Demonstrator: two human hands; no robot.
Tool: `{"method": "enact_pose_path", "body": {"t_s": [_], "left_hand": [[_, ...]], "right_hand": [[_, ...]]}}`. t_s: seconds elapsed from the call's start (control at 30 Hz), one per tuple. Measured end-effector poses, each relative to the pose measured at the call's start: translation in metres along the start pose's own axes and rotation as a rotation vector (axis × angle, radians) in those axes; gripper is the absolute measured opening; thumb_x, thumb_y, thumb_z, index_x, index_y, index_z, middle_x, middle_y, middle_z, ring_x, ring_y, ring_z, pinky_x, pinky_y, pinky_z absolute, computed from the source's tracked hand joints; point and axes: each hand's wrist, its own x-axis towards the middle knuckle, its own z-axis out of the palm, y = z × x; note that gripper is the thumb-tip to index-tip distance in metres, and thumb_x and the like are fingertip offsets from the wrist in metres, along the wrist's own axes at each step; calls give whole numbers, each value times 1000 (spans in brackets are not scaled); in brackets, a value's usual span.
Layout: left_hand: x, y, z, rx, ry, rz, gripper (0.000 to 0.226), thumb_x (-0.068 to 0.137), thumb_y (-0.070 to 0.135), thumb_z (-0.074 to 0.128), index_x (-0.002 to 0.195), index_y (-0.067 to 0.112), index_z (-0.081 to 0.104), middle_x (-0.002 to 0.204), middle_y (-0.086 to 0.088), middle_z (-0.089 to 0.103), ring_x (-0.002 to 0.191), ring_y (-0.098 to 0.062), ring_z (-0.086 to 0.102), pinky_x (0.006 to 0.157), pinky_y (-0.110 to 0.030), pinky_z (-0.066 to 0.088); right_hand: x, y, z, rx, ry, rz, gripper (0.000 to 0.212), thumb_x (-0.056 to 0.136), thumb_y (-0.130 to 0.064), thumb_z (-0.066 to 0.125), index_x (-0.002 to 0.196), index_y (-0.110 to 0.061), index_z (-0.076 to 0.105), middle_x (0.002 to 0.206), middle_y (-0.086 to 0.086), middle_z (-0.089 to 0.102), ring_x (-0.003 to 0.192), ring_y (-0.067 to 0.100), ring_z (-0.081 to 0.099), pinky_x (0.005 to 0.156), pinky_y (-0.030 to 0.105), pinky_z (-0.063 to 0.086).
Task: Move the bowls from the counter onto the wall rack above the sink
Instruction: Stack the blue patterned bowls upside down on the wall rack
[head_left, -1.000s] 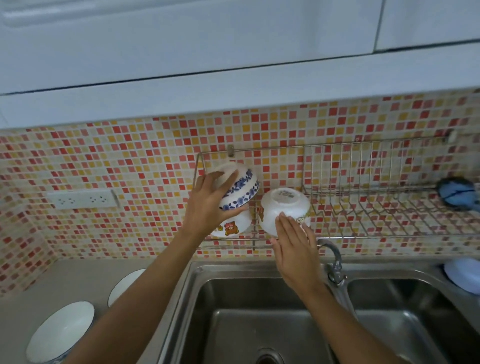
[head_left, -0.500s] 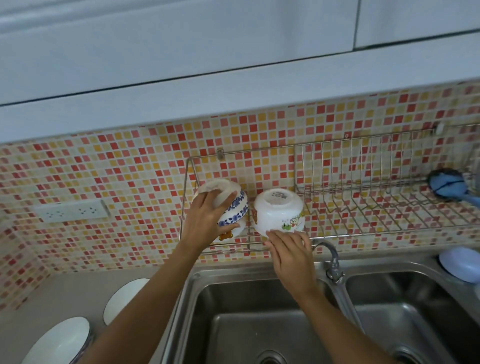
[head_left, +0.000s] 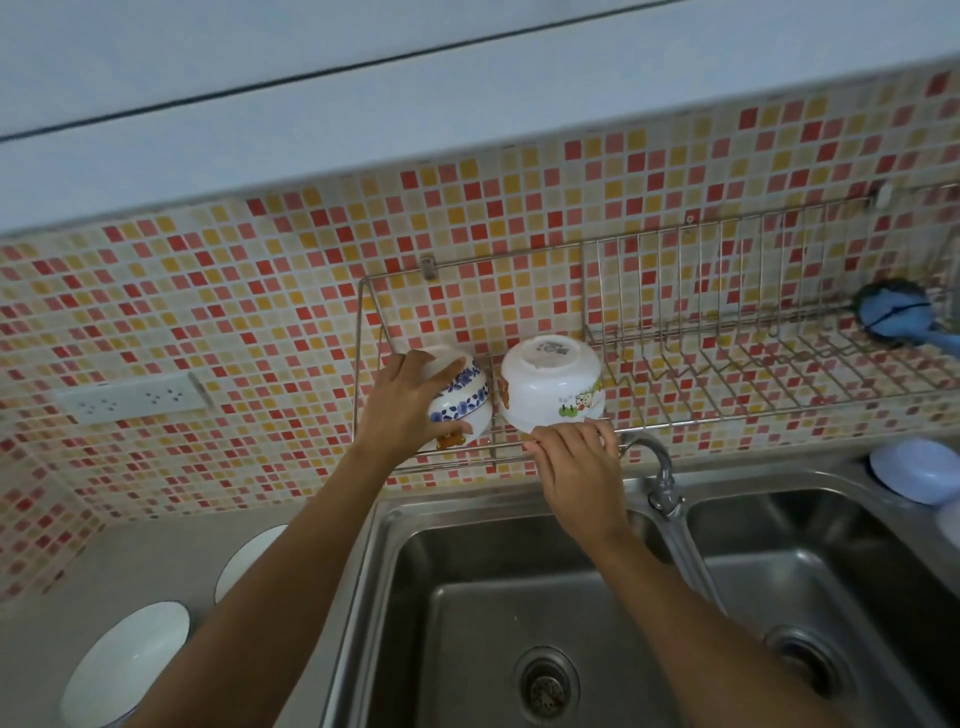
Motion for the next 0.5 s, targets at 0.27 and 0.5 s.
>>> {"method": "enact_pose_path", "body": {"t_s": [0.27,0.5], "left_hand": [[5,-1,3,-50,-99,17,89,60,61,76,135,23,48,127,-16,48,117,-35,44,100,-49,41],[5,2,5,-89,-136,-7,84,63,53,78,136,23,48,129,-15,48,118,-34,43,102,-47,39]], "right_hand": [[-1,-1,-1,31,43,-6,27,97,-33,51,99,-16,72,98,-2,73,94,17,66,100,37,39],[-3,-2,0,33,60,2,32,96,-35,51,107,-14,73,109,1,73,106,16,66,108,38,34]]}}
